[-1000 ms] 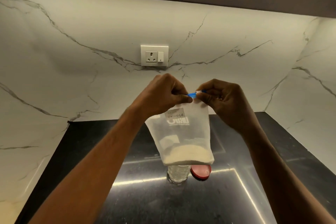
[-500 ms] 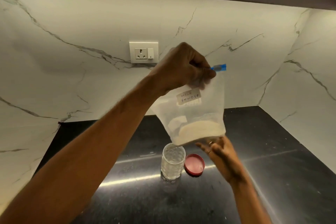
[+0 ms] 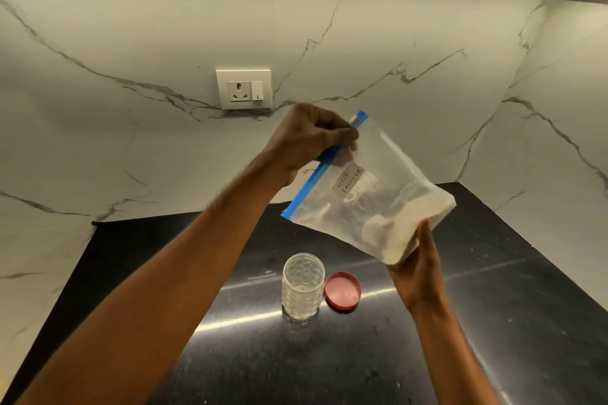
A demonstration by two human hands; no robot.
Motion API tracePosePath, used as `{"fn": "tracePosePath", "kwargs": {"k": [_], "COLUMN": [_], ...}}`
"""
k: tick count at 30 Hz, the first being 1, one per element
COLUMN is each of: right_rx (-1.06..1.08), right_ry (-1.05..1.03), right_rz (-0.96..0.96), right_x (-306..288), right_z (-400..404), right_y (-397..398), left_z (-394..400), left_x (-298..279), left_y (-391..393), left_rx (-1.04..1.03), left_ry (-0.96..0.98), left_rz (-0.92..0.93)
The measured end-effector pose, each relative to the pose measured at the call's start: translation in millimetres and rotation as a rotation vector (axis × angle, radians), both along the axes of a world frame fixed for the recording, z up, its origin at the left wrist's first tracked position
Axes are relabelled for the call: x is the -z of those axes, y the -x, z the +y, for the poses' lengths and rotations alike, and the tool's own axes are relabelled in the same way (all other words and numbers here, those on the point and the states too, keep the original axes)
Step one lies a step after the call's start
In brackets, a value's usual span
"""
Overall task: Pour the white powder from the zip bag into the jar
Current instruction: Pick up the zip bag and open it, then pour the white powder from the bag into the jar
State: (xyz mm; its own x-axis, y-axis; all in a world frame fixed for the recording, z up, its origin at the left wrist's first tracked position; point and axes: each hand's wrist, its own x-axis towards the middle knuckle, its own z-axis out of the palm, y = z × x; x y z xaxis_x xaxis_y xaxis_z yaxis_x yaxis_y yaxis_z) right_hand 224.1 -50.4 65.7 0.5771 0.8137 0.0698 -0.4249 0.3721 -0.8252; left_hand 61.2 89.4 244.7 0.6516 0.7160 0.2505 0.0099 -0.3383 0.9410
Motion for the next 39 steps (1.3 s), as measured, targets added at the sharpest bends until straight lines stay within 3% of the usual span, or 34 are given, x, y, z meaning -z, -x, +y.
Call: {"fn": "tracePosePath", "kwargs": {"k": [8,18,39], "right_rx": [0.030,-0.039,-0.122], "right_ry": [0.115,0.245,0.251], "right_rz": [-0.131,-0.264,-0.609], "right_x": [-8,-3,-18], "right_z": [-3,-2,15], "right_y": [-44,-63,-63], "left_z": [20,25,20], "left_x": [58,123,177], "left_y": [9,16,50], "left_rx": [0.003,-0.075,-0.185], "left_ry": [0.203,0.298,0.479], "left_rz": [-0.091,-0.081,-0.255]}}
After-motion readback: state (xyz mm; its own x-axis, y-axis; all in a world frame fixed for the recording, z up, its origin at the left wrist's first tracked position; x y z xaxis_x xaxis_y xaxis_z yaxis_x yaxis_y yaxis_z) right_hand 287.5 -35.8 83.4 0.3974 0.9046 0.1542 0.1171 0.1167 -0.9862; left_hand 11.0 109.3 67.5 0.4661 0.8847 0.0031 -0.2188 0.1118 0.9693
